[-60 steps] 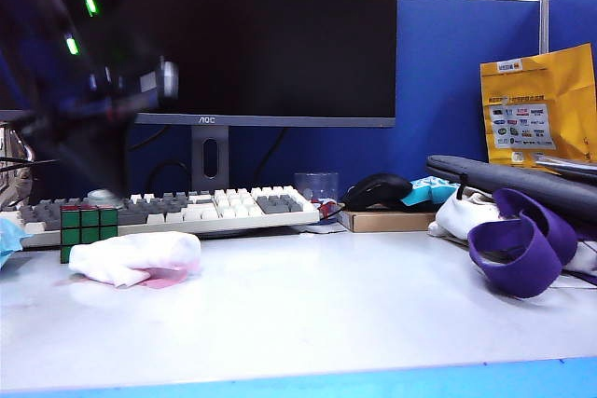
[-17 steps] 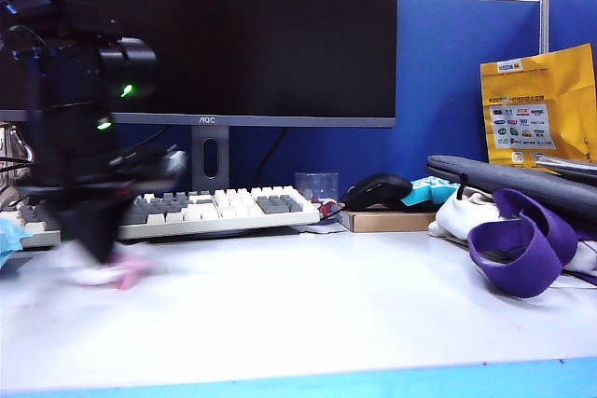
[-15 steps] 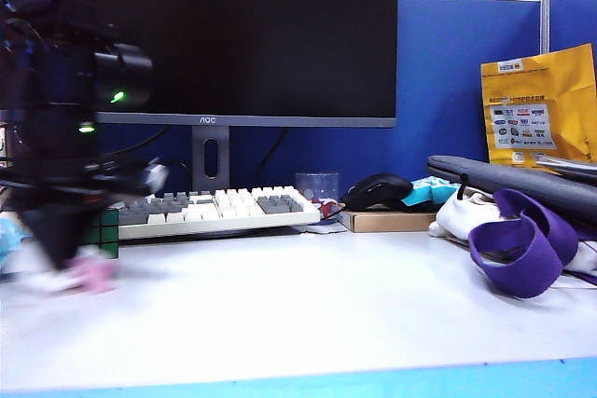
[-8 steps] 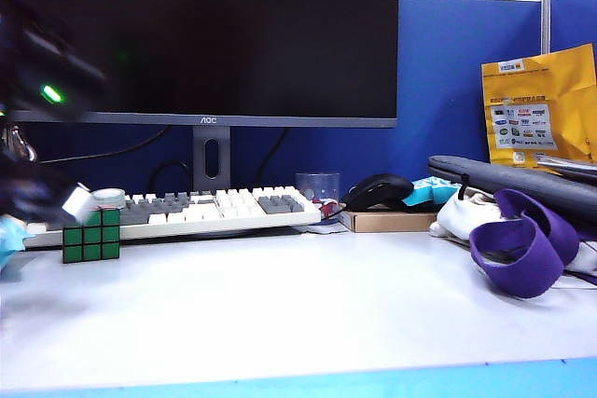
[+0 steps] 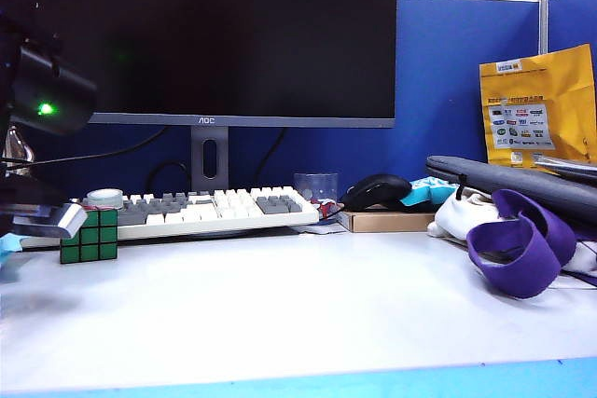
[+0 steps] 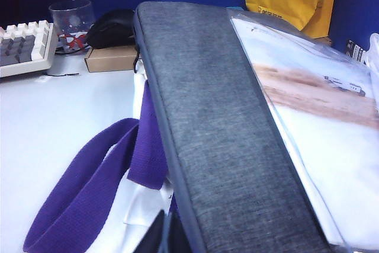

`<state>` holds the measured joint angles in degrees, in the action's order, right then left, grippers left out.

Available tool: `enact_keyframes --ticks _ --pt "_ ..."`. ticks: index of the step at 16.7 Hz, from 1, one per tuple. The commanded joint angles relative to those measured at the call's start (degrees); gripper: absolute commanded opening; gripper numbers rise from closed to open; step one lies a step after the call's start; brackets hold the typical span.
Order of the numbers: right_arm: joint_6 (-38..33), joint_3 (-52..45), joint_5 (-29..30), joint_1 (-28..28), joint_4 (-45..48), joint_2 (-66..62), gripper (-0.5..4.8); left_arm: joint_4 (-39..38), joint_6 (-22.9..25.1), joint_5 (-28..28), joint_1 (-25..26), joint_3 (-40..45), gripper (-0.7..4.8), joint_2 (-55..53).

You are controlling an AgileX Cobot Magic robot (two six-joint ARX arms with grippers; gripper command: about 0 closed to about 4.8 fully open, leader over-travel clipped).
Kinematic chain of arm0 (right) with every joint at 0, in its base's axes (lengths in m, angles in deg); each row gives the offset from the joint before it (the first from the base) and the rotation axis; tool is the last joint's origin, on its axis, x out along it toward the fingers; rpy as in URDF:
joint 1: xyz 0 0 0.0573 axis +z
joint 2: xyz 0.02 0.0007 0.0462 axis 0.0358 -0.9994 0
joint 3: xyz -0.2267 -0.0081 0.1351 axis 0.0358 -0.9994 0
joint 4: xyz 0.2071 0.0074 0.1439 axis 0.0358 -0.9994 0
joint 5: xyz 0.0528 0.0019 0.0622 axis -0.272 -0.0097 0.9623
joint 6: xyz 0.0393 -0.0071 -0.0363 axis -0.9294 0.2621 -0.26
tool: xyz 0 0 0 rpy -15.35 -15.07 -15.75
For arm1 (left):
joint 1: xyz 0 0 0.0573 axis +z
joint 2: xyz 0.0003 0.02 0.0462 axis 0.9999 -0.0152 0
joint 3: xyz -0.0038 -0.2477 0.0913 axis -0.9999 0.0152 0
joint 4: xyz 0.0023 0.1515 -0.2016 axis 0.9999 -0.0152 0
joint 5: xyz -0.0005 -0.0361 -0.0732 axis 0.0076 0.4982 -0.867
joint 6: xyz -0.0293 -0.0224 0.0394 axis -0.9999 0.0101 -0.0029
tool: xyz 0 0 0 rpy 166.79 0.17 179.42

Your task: Use the wet wipes on the table to wipe the cherry juice off the table, then put the wipes back on the table.

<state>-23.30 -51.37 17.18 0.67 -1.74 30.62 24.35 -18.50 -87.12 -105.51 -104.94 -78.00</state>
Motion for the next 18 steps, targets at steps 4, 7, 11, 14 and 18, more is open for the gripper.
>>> enact_keyframes --ticks 4,7,11,14,18 --pt "0.17 -0.13 -0.04 0.0 0.74 0.02 -0.01 9.49 0.52 11.8 4.76 -0.17 -0.06 0.61" --pt "0.2 -0.13 -0.04 0.0 0.74 0.02 -0.01 13.29 0.96 10.14 7.34 1.38 -0.06 6.45" --pt "0.17 -0.13 0.04 0.0 0.76 0.02 -0.01 5.62 1.03 -8.66 4.7 1.51 -0.06 6.67" --pt "0.17 -0.13 -0.07 0.0 0.74 0.02 -0.01 5.11 2.93 -24.15 2.38 1.51 -0.06 6.56" --pt "0.17 -0.13 -0.04 0.0 0.74 0.02 -0.01 4.76 3.93 -14.03 1.9 1.53 -0.06 5.73"
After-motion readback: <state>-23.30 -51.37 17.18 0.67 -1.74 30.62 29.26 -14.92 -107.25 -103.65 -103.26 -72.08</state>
